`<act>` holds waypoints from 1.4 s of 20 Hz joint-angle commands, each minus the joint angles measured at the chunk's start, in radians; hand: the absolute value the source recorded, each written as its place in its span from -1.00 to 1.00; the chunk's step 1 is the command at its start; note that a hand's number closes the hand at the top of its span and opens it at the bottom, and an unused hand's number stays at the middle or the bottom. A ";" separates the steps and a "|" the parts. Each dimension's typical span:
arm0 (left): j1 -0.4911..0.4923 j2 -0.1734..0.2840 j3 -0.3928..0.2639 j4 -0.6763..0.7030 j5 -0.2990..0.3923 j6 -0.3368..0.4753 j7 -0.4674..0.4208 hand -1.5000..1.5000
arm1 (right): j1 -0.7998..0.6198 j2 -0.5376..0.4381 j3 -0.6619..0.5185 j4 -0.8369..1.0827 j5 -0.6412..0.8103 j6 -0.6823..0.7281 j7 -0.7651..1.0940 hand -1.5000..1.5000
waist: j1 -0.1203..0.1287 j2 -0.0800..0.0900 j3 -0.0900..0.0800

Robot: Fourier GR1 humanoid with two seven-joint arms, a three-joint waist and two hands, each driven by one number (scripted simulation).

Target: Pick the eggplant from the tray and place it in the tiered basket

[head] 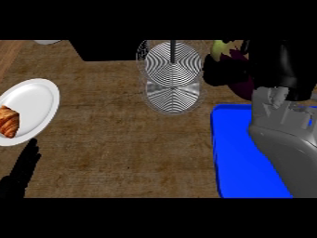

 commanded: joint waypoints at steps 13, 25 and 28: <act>-0.160 -0.120 -0.073 0.132 0.035 0.027 -0.009 0.00 | -0.115 0.135 -0.086 0.463 0.092 -0.100 -0.044 1.00 | 0.010 0.022 -0.039; -0.157 -0.105 -0.082 0.166 0.051 0.036 -0.046 0.00 | -0.059 0.258 -0.265 0.551 -0.102 -0.454 -0.198 -1.00 | 0.020 0.023 -0.038; -0.163 -0.077 -0.077 0.151 0.064 0.020 -0.042 0.00 | -0.107 0.259 -0.312 0.569 -0.135 -0.547 -0.269 -1.00 | 0.028 0.023 -0.038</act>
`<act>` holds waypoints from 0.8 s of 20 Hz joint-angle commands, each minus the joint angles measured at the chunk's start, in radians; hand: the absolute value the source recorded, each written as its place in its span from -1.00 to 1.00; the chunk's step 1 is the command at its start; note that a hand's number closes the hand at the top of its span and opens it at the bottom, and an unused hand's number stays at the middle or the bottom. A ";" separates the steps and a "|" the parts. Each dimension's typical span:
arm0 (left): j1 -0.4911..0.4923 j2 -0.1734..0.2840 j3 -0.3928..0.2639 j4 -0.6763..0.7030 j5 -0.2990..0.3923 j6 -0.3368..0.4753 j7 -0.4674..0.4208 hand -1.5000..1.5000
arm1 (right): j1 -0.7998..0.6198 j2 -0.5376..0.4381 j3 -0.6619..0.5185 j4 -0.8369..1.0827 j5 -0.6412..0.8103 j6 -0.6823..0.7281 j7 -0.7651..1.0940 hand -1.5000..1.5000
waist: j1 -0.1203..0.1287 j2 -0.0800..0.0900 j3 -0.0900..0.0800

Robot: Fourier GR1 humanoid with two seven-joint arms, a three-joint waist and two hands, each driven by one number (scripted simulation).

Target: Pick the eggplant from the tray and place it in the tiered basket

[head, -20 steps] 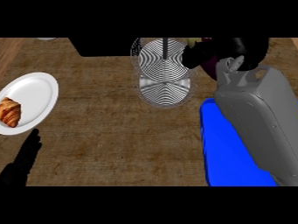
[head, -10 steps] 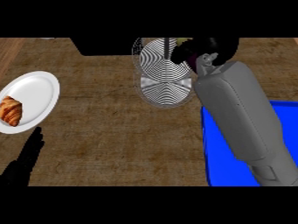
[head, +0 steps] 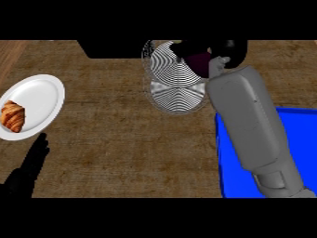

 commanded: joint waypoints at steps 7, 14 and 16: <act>-0.072 -0.106 -0.039 0.112 0.028 0.036 -0.003 0.00 | 0.004 -0.008 -0.083 -0.057 0.025 -0.332 -0.115 -1.00 | -0.053 -0.003 -0.045; -0.037 -0.112 -0.030 0.114 0.037 0.082 -0.020 0.00 | 0.125 -0.115 -0.183 -0.227 0.056 -0.305 -0.019 -1.00 | -0.114 -0.023 -0.044; -0.016 -0.096 -0.025 0.088 0.039 0.094 -0.013 0.00 | 0.178 -0.139 -0.206 -0.323 0.037 -0.273 -0.002 -1.00 | -0.134 -0.032 -0.043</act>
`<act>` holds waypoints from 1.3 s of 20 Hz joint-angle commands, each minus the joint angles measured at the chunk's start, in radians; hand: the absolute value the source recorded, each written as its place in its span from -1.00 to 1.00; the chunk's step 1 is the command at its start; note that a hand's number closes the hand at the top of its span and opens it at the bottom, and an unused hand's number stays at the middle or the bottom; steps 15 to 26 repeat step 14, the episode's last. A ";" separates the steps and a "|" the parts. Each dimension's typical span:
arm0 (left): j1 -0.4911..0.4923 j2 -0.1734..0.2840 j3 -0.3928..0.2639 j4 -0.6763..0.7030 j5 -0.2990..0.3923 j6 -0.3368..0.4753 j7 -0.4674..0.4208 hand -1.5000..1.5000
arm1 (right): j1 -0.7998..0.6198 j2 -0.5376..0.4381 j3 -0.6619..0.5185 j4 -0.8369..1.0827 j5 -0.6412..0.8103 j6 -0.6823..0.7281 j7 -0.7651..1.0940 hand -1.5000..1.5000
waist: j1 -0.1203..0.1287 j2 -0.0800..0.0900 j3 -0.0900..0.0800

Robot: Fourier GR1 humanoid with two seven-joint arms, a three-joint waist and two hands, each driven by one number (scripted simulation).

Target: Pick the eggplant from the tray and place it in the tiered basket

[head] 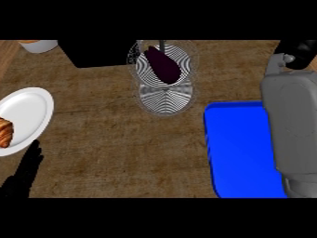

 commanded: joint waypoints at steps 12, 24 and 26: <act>0.019 -0.085 -0.017 0.053 0.050 0.070 -0.029 0.00 | 0.466 -0.180 -0.172 -0.609 -0.327 0.300 0.071 -1.00 | -0.107 -0.001 -0.048; 0.014 -0.071 -0.021 0.026 0.053 0.062 -0.029 0.00 | 0.542 -0.195 -0.208 -0.699 -0.400 0.337 0.057 -1.00 | -0.085 0.003 -0.047; 0.014 -0.071 -0.021 0.026 0.053 0.062 -0.029 0.00 | 0.542 -0.195 -0.208 -0.699 -0.400 0.337 0.057 -1.00 | -0.085 0.003 -0.047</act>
